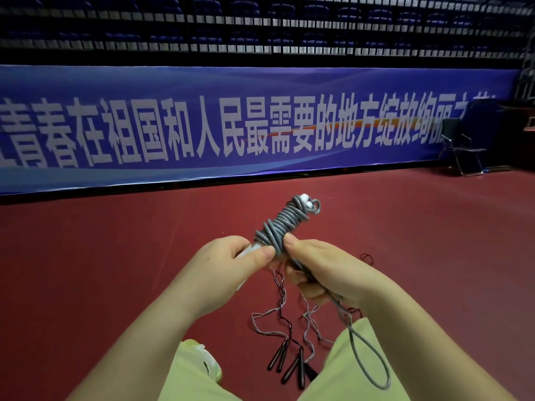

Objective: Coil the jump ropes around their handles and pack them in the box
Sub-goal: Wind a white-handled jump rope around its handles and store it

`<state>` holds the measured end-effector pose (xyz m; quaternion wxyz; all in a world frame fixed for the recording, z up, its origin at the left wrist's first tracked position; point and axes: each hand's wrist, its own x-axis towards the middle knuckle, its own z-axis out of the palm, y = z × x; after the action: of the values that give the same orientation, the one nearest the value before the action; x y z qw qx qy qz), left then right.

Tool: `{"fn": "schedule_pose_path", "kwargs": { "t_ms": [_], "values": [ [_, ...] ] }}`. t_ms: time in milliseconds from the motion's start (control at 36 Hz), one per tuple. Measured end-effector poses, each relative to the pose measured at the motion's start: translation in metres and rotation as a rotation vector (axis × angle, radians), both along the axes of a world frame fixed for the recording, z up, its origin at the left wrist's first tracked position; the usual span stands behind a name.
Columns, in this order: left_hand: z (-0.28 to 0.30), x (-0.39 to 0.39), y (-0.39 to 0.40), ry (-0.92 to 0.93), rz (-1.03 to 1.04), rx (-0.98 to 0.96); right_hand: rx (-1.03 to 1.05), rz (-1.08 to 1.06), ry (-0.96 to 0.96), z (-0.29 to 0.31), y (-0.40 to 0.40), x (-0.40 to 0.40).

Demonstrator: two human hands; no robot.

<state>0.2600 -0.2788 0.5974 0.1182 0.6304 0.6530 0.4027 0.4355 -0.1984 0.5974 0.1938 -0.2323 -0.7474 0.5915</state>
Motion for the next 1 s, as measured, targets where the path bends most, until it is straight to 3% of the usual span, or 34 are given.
{"fn": "schedule_pose_path", "kwargs": {
  "t_ms": [56, 139, 194, 278, 389, 500, 806, 1000],
  "values": [
    [0.002, 0.004, 0.001, -0.128, -0.040, 0.011, 0.048, -0.019, 0.011, 0.000, 0.000, -0.002],
    [0.011, 0.007, -0.004, -0.748, -0.239, -0.148, 0.190, -0.046, 0.027, -0.001, -0.003, -0.005],
    [0.016, 0.001, -0.007, -1.056, -0.368, -0.257, 0.288, -0.038, 0.033, -0.001, -0.004, -0.007],
    [0.021, -0.008, -0.008, -1.212, -0.410, -0.280, 0.367, -0.066, 0.051, -0.001, -0.005, -0.008],
    [0.018, -0.011, -0.005, -1.110, -0.360, -0.257, 0.361, -0.156, 0.087, 0.002, 0.002, -0.009],
    [0.010, -0.011, 0.002, -0.885, -0.197, -0.163, 0.382, -0.222, 0.050, 0.003, 0.007, -0.011],
    [-0.001, -0.003, 0.015, 0.049, 0.206, 0.120, 0.140, -0.259, 0.066, 0.006, 0.001, -0.019],
    [0.007, 0.011, 0.006, 0.501, 0.355, 0.300, 0.230, -0.406, 0.148, 0.009, 0.000, -0.022]
  ]
}}
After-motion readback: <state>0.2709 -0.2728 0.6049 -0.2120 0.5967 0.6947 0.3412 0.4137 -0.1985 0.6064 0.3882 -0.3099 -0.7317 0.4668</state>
